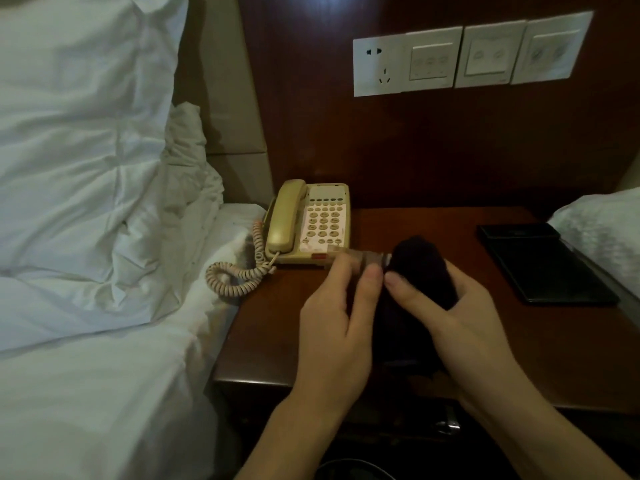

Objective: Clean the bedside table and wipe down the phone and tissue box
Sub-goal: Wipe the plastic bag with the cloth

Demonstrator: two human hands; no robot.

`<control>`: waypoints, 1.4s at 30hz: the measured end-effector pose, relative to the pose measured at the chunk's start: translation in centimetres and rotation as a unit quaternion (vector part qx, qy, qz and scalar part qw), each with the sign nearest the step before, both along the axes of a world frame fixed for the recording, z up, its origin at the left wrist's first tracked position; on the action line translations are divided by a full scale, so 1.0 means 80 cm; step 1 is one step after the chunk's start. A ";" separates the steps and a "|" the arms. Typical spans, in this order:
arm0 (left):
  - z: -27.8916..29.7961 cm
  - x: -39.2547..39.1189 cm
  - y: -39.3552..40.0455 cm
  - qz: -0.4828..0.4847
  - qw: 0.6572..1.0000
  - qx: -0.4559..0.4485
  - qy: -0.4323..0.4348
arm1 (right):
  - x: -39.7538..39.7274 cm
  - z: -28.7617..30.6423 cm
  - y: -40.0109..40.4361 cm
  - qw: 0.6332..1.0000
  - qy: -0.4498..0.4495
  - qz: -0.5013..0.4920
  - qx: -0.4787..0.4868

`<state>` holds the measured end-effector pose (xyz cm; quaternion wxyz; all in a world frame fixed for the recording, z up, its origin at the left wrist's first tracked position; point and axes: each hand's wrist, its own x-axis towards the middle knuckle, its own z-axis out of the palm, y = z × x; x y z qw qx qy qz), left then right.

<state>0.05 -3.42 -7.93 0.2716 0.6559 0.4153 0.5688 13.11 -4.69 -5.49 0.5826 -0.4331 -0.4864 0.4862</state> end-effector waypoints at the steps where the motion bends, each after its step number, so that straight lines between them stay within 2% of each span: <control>1: 0.000 0.000 0.000 0.004 1.000 0.002 0.009 | -0.003 -0.002 0.000 1.000 -0.007 -0.001 0.003; 4: -0.002 -0.001 -0.001 0.041 0.998 0.023 0.046 | -0.008 -0.010 -0.002 1.000 -0.020 -0.007 -0.002; 8: -0.002 -0.002 -0.002 0.068 0.997 0.021 0.040 | -0.011 -0.018 -0.006 0.999 -0.031 0.001 -0.017; 12: 0.006 -0.003 0.003 0.084 0.996 0.014 -0.011 | -0.021 -0.028 -0.013 0.998 -0.040 0.037 -0.036; 15: 0.008 -0.005 0.008 0.066 0.998 0.018 0.002 | -0.021 -0.023 -0.009 0.999 -0.033 0.017 -0.025; 22: 0.002 0.007 0.012 0.006 0.997 0.024 0.069 | 0.004 -0.001 0.012 0.995 0.070 -0.069 -0.021; 27: 0.009 -0.007 0.027 0.017 0.999 -0.001 0.029 | -0.021 -0.025 -0.011 0.999 -0.010 0.001 -0.043; 30: 0.009 -0.008 0.027 -0.006 0.999 -0.002 0.038 | -0.014 -0.020 -0.004 0.999 -0.013 -0.031 -0.013; 34: 0.005 -0.001 0.021 -0.047 0.993 0.007 0.109 | 0.009 -0.005 0.009 0.995 0.035 -0.094 -0.001; 36: 0.005 -0.005 0.023 -0.070 0.988 0.011 0.137 | 0.024 0.000 0.013 0.994 -0.024 -0.105 0.023; 39: 0.005 -0.014 0.026 -0.071 0.985 0.009 0.156 | 0.047 0.009 0.012 0.987 -0.160 -0.008 0.021; 42: 0.005 -0.013 0.027 -0.026 0.984 0.003 0.176 | 0.058 0.005 0.009 0.983 -0.180 0.032 -0.001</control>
